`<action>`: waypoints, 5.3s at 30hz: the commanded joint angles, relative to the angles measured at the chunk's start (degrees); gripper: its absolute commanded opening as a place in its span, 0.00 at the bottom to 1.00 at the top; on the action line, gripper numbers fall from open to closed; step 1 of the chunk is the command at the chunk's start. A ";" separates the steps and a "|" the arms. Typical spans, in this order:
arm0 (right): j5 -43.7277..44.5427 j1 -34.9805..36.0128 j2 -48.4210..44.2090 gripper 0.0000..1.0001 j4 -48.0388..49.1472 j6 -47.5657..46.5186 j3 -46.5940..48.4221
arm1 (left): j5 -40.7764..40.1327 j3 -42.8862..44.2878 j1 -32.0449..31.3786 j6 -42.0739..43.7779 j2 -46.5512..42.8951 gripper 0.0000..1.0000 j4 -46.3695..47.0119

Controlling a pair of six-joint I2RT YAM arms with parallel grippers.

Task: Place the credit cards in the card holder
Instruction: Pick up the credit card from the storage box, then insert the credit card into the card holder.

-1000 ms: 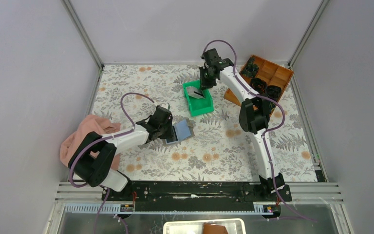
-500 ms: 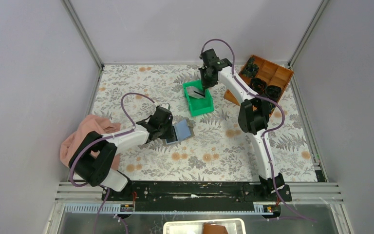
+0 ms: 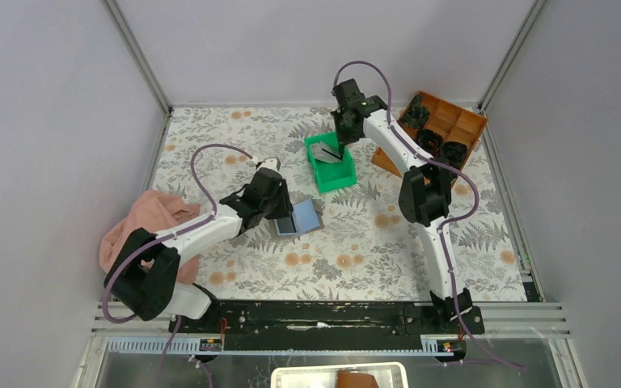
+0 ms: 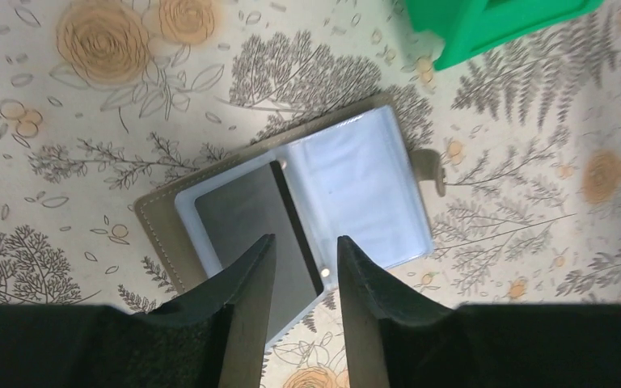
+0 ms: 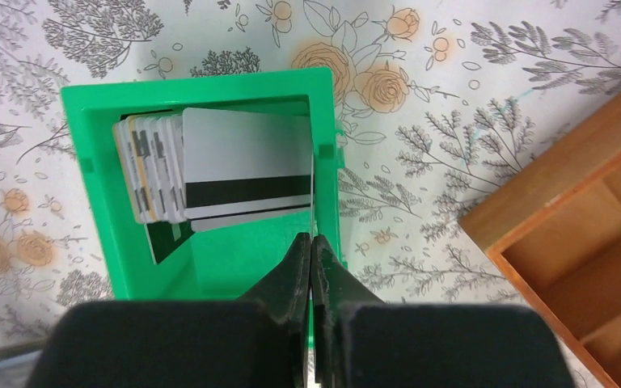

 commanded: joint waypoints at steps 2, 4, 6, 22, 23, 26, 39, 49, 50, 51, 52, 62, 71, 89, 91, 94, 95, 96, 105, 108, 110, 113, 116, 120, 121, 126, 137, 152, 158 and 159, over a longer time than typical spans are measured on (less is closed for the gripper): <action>1.81 0.64 -9.27 0.00 2.53 -0.95 -1.92 | -2.69 2.46 -0.05 1.58 -3.25 0.42 1.11; 1.39 0.72 -10.53 0.00 2.29 -0.91 -2.45 | -2.71 2.55 -0.08 1.61 -3.72 0.43 1.21; 1.00 1.15 -12.27 0.00 2.62 -0.96 -3.78 | -2.78 2.39 -0.01 1.61 -4.17 0.43 1.36; -25.81 1.80 -36.74 0.00 5.32 -2.07 -30.57 | 5.66 0.58 1.09 8.05 -12.04 0.57 9.01; -27.91 1.84 -37.92 0.00 5.21 -2.13 -32.05 | 7.12 0.31 1.55 8.45 -12.93 0.58 9.83; -33.91 1.82 -41.34 0.00 6.27 -1.76 -37.22 | 13.94 -0.66 4.02 8.82 -15.18 0.61 12.37; -57.62 1.87 -44.59 0.00 15.93 3.61 -51.11 | 39.83 -3.32 8.33 6.65 -15.63 0.67 21.49; -63.47 1.85 -41.08 0.00 19.13 5.68 -51.62 | 48.86 -3.47 9.27 4.87 -13.08 0.67 24.14; -63.91 1.83 -40.51 0.00 19.35 5.76 -51.75 | 49.41 -3.57 9.38 4.67 -12.85 0.67 24.53; -64.35 1.85 -40.20 0.00 19.69 5.91 -51.78 | 49.97 -3.54 9.39 4.54 -12.70 0.67 24.67; -64.79 1.79 -39.91 0.00 19.91 5.97 -51.92 | 50.50 -3.45 9.46 4.52 -12.41 0.66 24.76; -69.01 1.81 -38.96 0.00 23.38 7.68 -53.70 | 56.59 -3.91 10.85 2.89 -10.07 0.36 26.18; -71.15 1.53 -38.06 0.00 25.57 8.26 -55.27 | 60.01 -5.62 12.80 0.43 -10.64 0.18 28.49; -65.06 1.28 -35.23 0.37 27.83 10.32 -52.91 | 45.35 -11.33 14.32 -2.88 -13.41 0.00 27.27; -63.14 1.30 -35.11 0.38 27.76 10.18 -52.36 | 40.75 -12.01 14.32 -2.90 -14.18 0.00 25.34; -58.65 1.34 -35.10 0.39 27.00 9.71 -51.49 | 33.60 -13.44 14.32 -4.26 -16.01 0.00 23.24; -56.86 1.48 -35.10 0.39 26.95 9.77 -51.37 | 30.72 -13.75 14.24 -4.88 -16.64 0.00 22.32; -54.69 1.67 -35.18 0.39 26.98 9.77 -51.30 | 28.55 -14.27 14.15 -5.48 -17.19 0.00 21.74; -34.74 7.81 -33.27 0.33 25.36 8.12 -50.77 | 16.03 -19.63 12.48 -10.44 -19.38 0.00 22.26; -31.35 9.24 -32.29 0.27 28.32 10.50 -52.77 | 13.63 -21.83 11.07 -12.65 -19.14 0.00 25.16; -28.78 10.45 -31.70 0.23 28.99 10.94 -53.23 | 12.53 -23.26 10.10 -14.17 -18.69 0.00 27.32; -25.11 11.77 -30.79 0.16 29.31 10.89 -53.76 | 10.94 -25.08 8.75 -16.30 -17.67 0.00 30.40; -23.94 12.34 -29.79 0.10 29.57 10.89 -54.47 | 9.30 -25.96 7.56 -17.63 -16.80 0.00 32.57; -22.25 12.93 -28.41 0.06 30.06 10.43 -55.26 | 7.28 -26.34 6.45 -18.43 -15.72 0.00 34.54; -22.16 13.06 -28.03 0.05 30.24 10.42 -55.53 | 6.85 -26.45 6.29 -18.70 -15.46 0.00 34.92; -20.31 13.80 -26.24 0.02 30.35 9.83 -55.42 | 5.18 -26.86 5.76 -20.01 -13.72 0.00 37.30; -18.12 13.91 -23.43 0.00 30.30 10.20 -55.30 | 0.79 -27.55 4.05 -20.97 -10.22 0.00 40.78; -16.72 13.91 -23.00 0.00 31.06 13.18 -58.02 | -6.07 -28.51 -0.76 -23.23 -4.09 0.00 48.61; -16.88 13.88 -23.28 0.00 31.45 13.85 -59.20 | -11.54 -29.26 -3.45 -24.71 -3.82 0.00 48.37; -16.88 13.90 -23.38 0.00 31.46 13.86 -59.33 | -12.48 -29.30 -4.03 -24.89 -3.71 0.00 48.12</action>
